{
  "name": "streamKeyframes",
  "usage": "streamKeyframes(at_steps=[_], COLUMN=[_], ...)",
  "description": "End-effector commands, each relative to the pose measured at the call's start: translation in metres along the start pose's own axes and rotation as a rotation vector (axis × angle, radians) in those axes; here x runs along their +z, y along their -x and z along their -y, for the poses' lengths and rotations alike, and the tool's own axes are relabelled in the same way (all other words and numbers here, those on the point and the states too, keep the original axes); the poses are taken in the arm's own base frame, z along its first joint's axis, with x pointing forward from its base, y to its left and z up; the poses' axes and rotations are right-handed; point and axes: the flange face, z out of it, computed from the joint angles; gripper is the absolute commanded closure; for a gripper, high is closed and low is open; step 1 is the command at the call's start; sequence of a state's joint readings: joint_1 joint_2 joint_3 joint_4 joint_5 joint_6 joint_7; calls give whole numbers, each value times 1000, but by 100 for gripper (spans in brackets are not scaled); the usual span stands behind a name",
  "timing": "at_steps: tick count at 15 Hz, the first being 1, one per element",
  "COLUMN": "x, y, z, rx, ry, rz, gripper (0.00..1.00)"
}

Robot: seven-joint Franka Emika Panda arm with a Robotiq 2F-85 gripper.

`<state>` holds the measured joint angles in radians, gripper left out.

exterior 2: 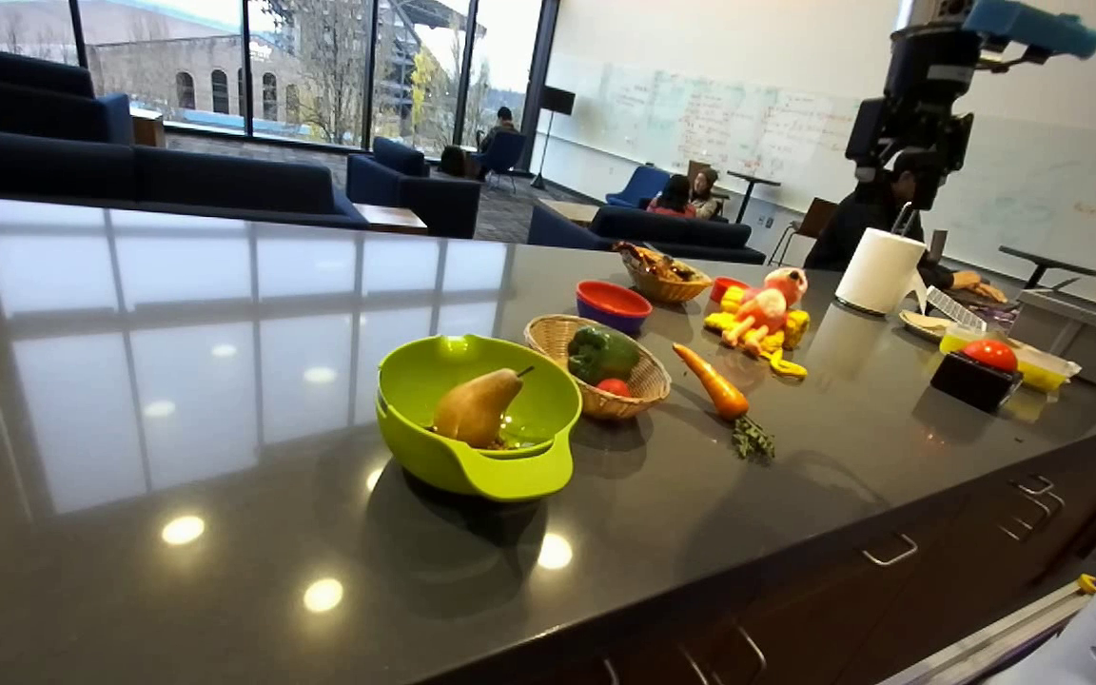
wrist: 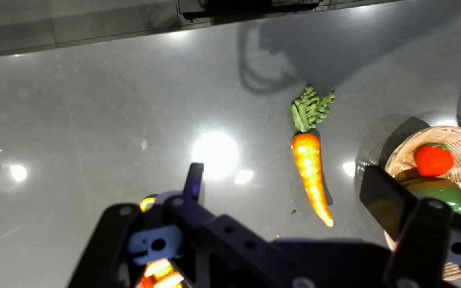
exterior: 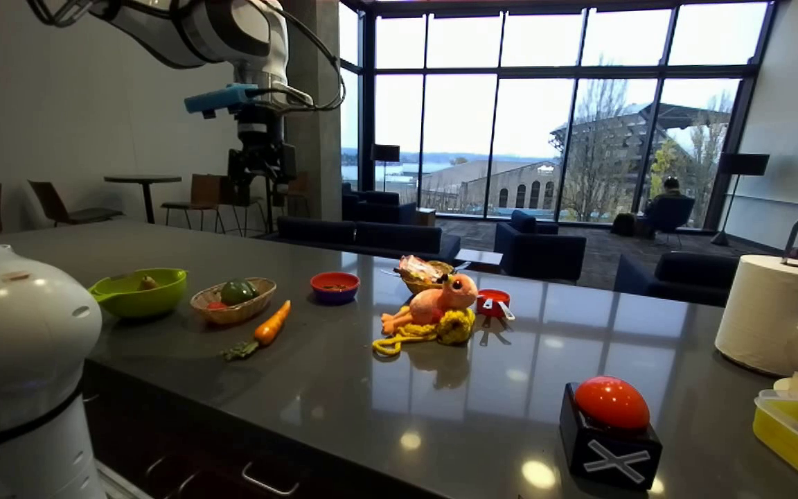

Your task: Take the green pepper out of the weaved bowl

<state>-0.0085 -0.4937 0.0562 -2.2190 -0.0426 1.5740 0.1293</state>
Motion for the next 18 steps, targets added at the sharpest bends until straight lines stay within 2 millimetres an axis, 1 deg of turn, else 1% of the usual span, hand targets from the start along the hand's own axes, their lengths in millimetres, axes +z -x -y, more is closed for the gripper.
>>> streamKeyframes(at_steps=[1, 2, 6, 7, 10, 13, 16, 18], x=[8, 11, 30, 33, 45, 58, 73, 82], y=[-29, -35, -64, -70, -84, -98, -113, -123], z=[44, 58, 126, 141, 184, 225, 262, 283], rx=[-72, -97, -190, -207, -204, -132, 38, 139], ry=[-29, -39, -60, -63, -74, -70, -73, -77], rz=[-23, -29, -48, -49, -39, -11, 20, 8], gripper=[0, 0, 0, 0, 0, 0, 0, 0])
